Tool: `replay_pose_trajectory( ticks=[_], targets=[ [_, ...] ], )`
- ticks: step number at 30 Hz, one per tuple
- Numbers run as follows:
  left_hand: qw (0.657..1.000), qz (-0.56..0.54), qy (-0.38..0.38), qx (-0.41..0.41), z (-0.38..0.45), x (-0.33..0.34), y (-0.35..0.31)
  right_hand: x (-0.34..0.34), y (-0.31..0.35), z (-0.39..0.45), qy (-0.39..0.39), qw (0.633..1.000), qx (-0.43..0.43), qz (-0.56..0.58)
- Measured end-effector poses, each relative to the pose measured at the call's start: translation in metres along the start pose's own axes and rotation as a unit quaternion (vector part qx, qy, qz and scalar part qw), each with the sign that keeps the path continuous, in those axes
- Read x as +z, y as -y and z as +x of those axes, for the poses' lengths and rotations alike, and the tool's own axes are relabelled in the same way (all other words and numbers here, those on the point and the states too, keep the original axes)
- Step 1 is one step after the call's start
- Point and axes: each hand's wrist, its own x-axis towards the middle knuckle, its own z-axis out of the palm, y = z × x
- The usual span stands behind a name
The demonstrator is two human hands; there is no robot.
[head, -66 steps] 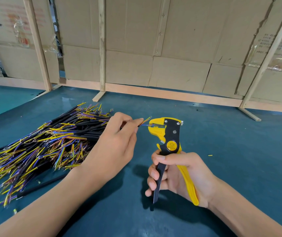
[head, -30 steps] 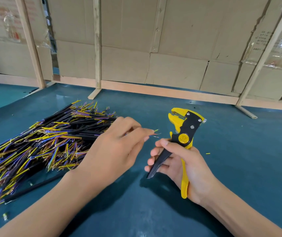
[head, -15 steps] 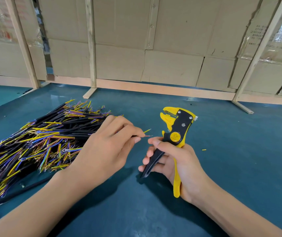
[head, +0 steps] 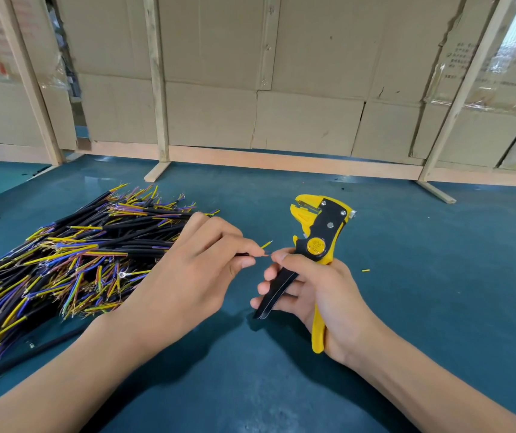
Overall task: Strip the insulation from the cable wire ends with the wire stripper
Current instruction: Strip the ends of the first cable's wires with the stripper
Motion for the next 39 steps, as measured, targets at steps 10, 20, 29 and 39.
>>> replay_pose_trajectory(
  ticks=[10,20,29,39],
  targets=[
    [0.997,0.078,-0.014,0.023,0.001,0.004,0.003,0.004,-0.002,0.001,0.030,0.999,0.011,-0.024],
    [0.996,0.039,-0.067,-0.043,-0.002,0.008,0.004,0.002,0.001,-0.002,0.079,0.997,0.009,-0.017],
    [0.978,0.005,-0.146,-0.149,0.001,-0.002,0.001,0.004,0.003,-0.008,0.162,0.986,0.045,-0.021],
    [0.980,0.013,-0.160,-0.114,0.001,-0.009,0.009,0.004,0.008,-0.012,0.254,0.962,0.092,-0.037]
  ],
)
